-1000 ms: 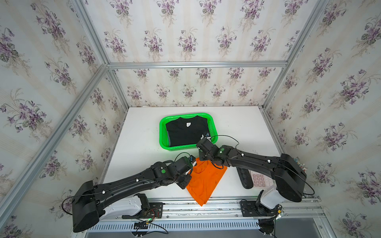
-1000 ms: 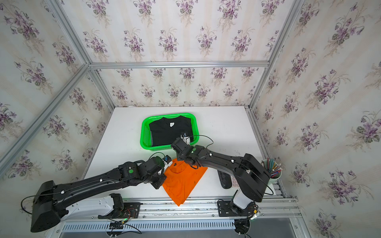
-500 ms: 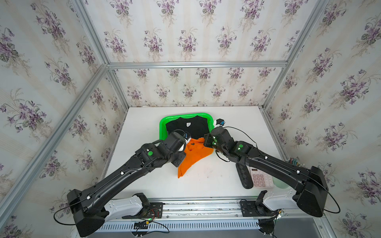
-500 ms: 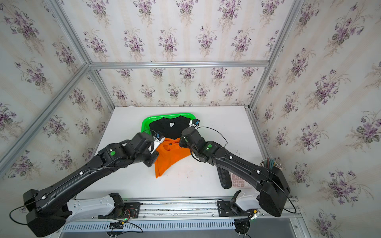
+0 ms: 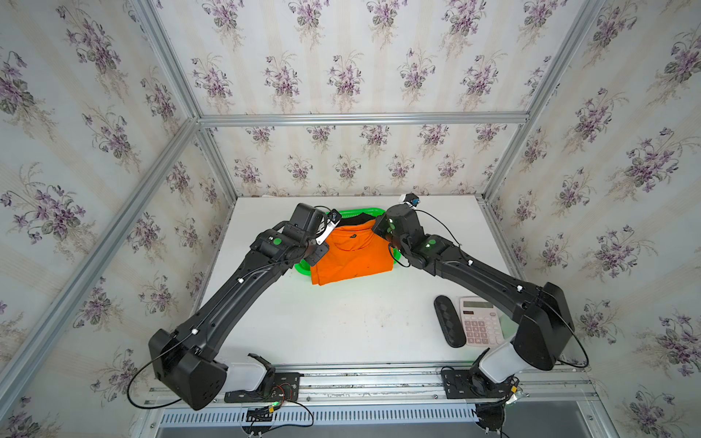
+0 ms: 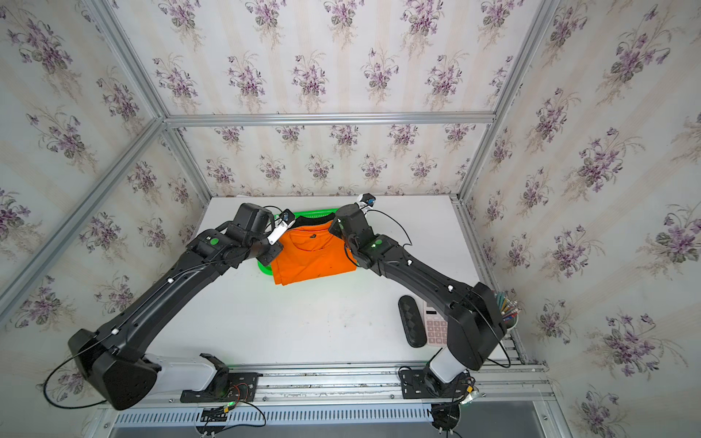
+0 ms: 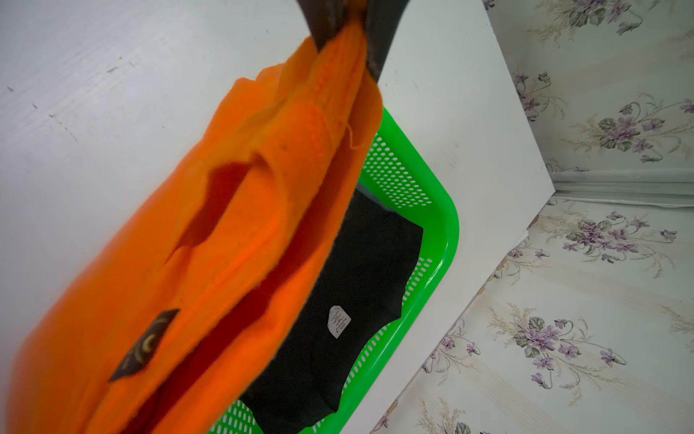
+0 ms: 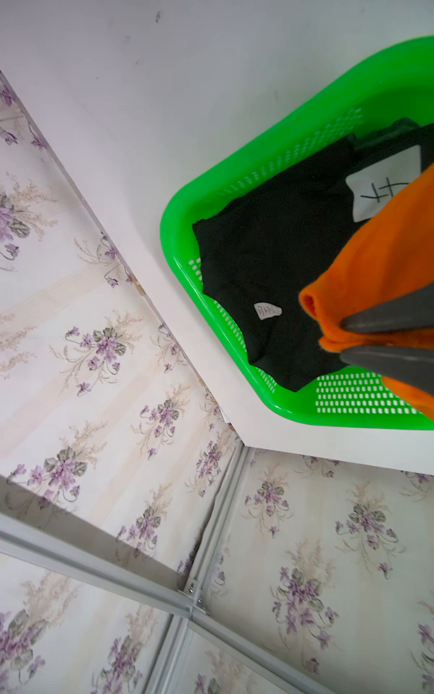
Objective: Put the folded t-shirts into the basket
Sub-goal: Place the T-shirt in the bin.
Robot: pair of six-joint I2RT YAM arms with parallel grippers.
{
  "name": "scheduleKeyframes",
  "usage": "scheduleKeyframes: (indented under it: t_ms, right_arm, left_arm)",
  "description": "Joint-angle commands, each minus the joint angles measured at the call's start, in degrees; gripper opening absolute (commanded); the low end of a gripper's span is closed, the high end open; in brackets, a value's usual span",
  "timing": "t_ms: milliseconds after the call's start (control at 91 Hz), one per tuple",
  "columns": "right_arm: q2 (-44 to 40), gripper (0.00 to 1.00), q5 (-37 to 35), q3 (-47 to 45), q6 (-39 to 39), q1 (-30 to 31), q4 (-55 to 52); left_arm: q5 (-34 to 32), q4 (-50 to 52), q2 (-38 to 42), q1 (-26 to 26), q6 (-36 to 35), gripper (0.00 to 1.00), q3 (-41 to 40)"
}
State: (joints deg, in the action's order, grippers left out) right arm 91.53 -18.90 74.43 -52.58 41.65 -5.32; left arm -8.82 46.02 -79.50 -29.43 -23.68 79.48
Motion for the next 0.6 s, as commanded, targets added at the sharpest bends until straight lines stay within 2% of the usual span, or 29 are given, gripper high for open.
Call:
scheduleKeyframes:
  t_ms: [0, 308, 593]
  right_arm:
    - [1.6, 0.05, -2.1, 0.4, -0.9, -0.5, 2.1]
    - [7.1, 0.04, -5.8, 0.2, -2.5, -1.6, 5.6]
    - [13.8, 0.06, -2.5, 4.2, -3.6, -4.0, 8.0]
  left_arm:
    - [6.3, -6.2, -4.0, 2.3, -2.6, 0.0, 1.1]
    - [15.3, -13.8, -14.4, 8.2, -4.3, 0.0, 2.5]
    - [14.8, -14.3, -24.5, 9.3, -9.6, 0.0, 7.7]
